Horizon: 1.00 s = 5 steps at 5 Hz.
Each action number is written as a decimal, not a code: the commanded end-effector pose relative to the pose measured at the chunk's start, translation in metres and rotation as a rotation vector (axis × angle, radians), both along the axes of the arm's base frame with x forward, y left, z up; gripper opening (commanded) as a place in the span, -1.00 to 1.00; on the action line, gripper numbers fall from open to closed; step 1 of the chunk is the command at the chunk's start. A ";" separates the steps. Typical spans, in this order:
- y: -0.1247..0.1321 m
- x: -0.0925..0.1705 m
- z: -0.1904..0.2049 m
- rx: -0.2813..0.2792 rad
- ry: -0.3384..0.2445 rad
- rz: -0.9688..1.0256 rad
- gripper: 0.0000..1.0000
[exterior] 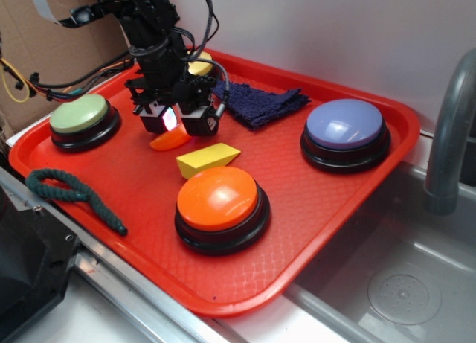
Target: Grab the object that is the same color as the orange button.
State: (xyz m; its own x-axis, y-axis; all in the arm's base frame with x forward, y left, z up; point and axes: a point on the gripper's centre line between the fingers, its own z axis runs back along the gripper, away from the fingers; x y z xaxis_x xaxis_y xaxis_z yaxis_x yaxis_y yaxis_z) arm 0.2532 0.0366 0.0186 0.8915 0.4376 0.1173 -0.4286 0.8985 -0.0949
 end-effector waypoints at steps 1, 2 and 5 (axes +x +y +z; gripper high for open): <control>0.009 0.003 0.008 0.025 -0.026 0.012 -1.00; 0.005 0.006 0.035 -0.017 -0.033 0.043 -1.00; -0.037 0.009 0.152 -0.068 -0.015 0.040 -1.00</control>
